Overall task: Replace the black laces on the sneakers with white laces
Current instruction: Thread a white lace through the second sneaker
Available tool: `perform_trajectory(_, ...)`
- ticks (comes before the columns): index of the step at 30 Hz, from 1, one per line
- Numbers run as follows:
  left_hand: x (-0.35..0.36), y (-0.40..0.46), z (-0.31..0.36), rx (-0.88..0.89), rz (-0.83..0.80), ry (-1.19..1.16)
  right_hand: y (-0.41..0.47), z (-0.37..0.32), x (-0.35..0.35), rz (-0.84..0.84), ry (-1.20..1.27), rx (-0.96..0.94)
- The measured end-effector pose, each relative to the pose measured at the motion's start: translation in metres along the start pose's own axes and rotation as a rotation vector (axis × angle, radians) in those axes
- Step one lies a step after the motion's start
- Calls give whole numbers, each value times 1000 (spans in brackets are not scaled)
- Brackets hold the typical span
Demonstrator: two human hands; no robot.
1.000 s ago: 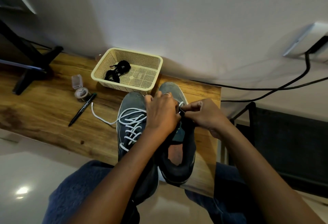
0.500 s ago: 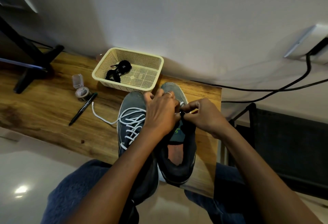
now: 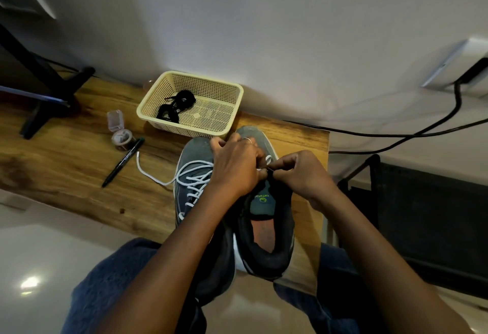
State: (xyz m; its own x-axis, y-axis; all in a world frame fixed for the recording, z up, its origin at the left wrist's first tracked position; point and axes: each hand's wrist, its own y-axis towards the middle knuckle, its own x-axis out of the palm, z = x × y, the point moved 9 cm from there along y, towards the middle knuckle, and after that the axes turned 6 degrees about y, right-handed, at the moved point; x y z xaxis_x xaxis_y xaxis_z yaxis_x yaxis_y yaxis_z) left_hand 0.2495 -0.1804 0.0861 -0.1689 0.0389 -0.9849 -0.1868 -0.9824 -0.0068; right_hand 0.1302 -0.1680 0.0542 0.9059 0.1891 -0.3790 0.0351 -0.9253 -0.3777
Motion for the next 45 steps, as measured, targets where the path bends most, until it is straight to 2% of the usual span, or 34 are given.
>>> perform_trajectory(3,6,-2,-3,-15,-56,26,0,5,0,-2,71,54)
perform_trajectory(7,6,-3,-6,-49,-51,16,-1,8,-1,7,170,103)
perform_trajectory(12,8,-2,-5,-35,-77,30,-3,6,-1,28,262,100)
perform_trajectory(23,3,-1,8,124,-51,108,0,1,1,24,132,8)
perform_trajectory(37,11,-1,4,139,-70,52,-13,-29,8,-65,-212,-261)
perform_trajectory(45,11,0,6,105,-63,14,-13,-27,10,-50,-232,-276)
